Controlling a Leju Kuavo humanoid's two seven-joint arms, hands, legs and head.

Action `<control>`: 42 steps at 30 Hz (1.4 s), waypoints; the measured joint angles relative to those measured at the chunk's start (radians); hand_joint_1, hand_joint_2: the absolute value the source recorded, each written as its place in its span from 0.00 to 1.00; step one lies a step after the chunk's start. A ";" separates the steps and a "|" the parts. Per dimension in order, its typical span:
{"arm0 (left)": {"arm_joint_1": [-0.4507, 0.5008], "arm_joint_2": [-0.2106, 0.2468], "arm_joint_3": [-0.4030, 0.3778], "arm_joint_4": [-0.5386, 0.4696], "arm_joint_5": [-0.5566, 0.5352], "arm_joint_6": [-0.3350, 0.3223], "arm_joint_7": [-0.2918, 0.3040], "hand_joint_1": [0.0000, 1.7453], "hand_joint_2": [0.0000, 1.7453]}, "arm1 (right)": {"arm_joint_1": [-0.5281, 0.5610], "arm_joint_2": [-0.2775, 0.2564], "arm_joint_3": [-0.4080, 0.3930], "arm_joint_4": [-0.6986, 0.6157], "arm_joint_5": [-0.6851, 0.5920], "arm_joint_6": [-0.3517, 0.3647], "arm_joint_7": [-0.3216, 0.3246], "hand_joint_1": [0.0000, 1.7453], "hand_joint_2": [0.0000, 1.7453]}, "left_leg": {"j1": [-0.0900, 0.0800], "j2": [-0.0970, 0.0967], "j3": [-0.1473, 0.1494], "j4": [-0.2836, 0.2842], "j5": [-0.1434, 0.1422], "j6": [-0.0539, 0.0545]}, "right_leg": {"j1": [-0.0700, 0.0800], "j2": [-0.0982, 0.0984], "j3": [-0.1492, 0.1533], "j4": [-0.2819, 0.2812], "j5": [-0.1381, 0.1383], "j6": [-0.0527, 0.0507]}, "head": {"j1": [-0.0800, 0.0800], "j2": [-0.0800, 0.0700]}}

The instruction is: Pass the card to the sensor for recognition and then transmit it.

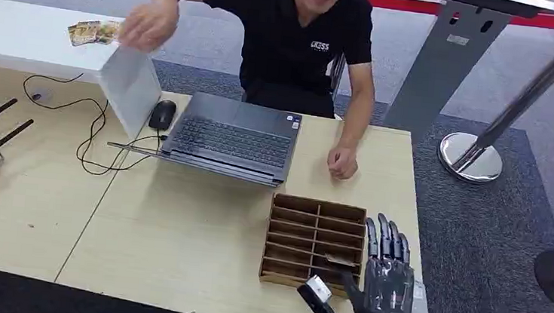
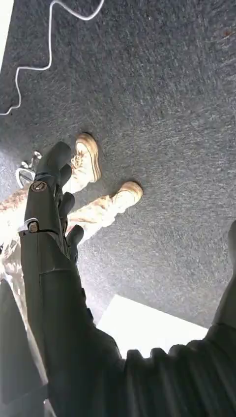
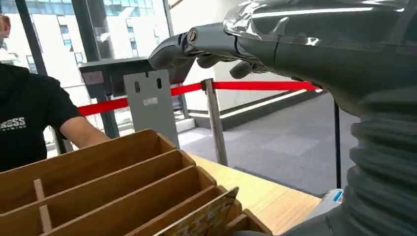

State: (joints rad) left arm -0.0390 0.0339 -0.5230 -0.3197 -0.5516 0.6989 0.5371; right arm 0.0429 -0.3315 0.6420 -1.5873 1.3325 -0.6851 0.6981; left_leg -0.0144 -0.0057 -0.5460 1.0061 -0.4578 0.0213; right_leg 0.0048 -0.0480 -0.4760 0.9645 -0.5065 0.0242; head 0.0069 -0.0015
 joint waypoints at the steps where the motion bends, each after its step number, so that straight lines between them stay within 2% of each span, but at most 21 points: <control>1: 0.000 0.000 0.000 0.000 0.000 0.000 0.000 0.00 1.00 | -0.003 0.002 0.002 0.002 -0.002 -0.001 0.000 0.00 1.00 | 0.000 0.000 0.000 0.000 0.000 0.000 | 0.000 0.000 0.000 0.000 0.000 0.000 | 0.000 0.000; 42: 0.000 0.000 0.009 0.000 0.000 0.000 -0.011 0.00 1.00 | -0.032 0.011 0.050 0.001 0.006 -0.006 0.000 0.00 1.00 | 0.000 0.000 0.000 0.000 0.000 0.000 | 0.000 0.000 0.000 0.000 0.000 0.000 | 0.000 0.000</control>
State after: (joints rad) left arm -0.0388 0.0336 -0.5138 -0.3197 -0.5516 0.6989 0.5261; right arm 0.0105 -0.3201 0.6920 -1.5866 1.3390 -0.6909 0.6981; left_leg -0.0144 -0.0056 -0.5459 1.0061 -0.4578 0.0213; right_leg 0.0048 -0.0480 -0.4760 0.9645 -0.5064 0.0242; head 0.0069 -0.0015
